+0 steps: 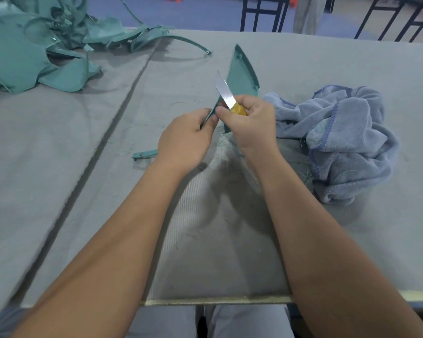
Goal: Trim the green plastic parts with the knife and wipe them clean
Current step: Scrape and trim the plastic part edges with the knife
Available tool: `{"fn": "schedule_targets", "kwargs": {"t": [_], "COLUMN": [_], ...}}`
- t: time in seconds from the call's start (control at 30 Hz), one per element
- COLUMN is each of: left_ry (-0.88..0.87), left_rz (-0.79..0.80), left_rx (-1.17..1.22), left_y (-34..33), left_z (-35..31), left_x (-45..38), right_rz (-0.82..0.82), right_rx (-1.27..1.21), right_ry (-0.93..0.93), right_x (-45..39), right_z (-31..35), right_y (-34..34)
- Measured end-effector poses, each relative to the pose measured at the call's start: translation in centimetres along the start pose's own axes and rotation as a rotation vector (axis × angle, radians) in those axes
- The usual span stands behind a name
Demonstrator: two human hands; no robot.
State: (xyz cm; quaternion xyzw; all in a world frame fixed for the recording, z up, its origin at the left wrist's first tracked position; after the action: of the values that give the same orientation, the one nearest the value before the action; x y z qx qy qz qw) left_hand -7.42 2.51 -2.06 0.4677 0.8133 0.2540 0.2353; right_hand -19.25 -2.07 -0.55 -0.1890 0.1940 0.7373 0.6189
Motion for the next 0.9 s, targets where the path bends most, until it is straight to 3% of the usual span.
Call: {"fn": "schedule_targets", "kwargs": {"t": [0.13, 0.27, 0.33, 0.5, 0.6, 0.9], "left_ry": [-0.067, -0.14, -0.165, -0.134, -0.069, 0.092], "left_rz": [-0.03, -0.067, -0.108, -0.144, -0.1, 0.082], "left_rx": [-0.059, -0.127, -0.192, -0.227, -0.18, 0.022], "left_y": [0.0, 0.4, 0.9, 1.4, 1.4, 1.4], "left_z": [0.0, -0.1, -0.1, 0.1, 0.0, -0.3], "left_x": [0.2, 0.4, 0.3, -0.4, -0.3, -0.2], "right_rz": [-0.01, -0.266, -0.304, 0.073, 0.257, 0.251], "right_rx": [0.038, 0.006, -0.045, -0.258, -0.1, 0.171], "right_ry": [0.008, -0.016, -0.05, -0.208, -0.084, 0.017], "right_x": [-0.2, -0.9, -1.1, -0.9, 0.0, 0.2], "right_z": [-0.2, -0.5, -0.6, -0.2, -0.5, -0.3], "right_y": [0.0, 2.0, 3.2, 2.1, 0.8, 0.0]}}
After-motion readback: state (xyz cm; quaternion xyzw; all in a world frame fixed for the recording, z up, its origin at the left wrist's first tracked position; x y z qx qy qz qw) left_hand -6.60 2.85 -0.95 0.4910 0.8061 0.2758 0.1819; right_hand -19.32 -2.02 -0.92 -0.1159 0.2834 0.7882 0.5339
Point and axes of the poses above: each hand's wrist, its own x-axis away from the middle knuckle, its own y-axis out of the back of the hand, z = x × y, the point moved 1 cm from there along -x, towards the middle knuckle, and after that the axes turned 14 degrees about y, right-handed, at the moved point
